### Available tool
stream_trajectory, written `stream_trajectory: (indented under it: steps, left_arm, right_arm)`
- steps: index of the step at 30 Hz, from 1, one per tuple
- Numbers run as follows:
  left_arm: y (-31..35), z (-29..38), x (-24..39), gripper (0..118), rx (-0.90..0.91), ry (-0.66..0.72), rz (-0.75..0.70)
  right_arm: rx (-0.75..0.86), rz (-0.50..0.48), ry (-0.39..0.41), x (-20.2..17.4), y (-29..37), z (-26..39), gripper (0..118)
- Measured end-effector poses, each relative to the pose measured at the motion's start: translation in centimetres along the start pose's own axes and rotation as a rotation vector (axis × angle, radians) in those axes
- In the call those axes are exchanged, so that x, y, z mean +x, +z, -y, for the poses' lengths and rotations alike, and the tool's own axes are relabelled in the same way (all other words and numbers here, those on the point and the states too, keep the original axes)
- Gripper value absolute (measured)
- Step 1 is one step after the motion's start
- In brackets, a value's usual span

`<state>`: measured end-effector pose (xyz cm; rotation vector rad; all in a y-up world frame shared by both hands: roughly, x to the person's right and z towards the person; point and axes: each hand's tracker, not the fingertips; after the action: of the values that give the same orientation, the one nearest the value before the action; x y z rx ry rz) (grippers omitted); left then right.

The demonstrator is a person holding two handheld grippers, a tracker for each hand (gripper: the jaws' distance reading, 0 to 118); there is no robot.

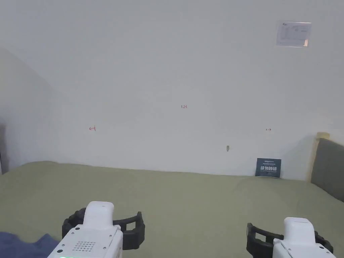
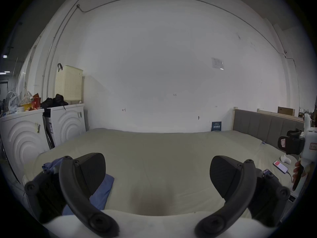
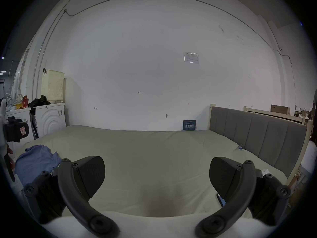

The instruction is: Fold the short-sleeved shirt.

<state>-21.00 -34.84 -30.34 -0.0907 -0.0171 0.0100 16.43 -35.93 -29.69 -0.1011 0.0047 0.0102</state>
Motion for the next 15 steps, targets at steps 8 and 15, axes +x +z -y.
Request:
stream_trajectory:
  steps: [8, 15]
  left_arm:
    - [-0.2, -0.9, 0.0, 118, -0.02, 0.045, -0.001]
    - [0.0, -0.5, 0.0, 118, -0.019, 0.027, 0.01]
  right_arm:
    - [0.004, -0.027, 0.006, -0.2, 0.5, -1.0, 118]
    - [0.03, -0.034, 0.039, -0.6, 0.5, -1.4, 118]
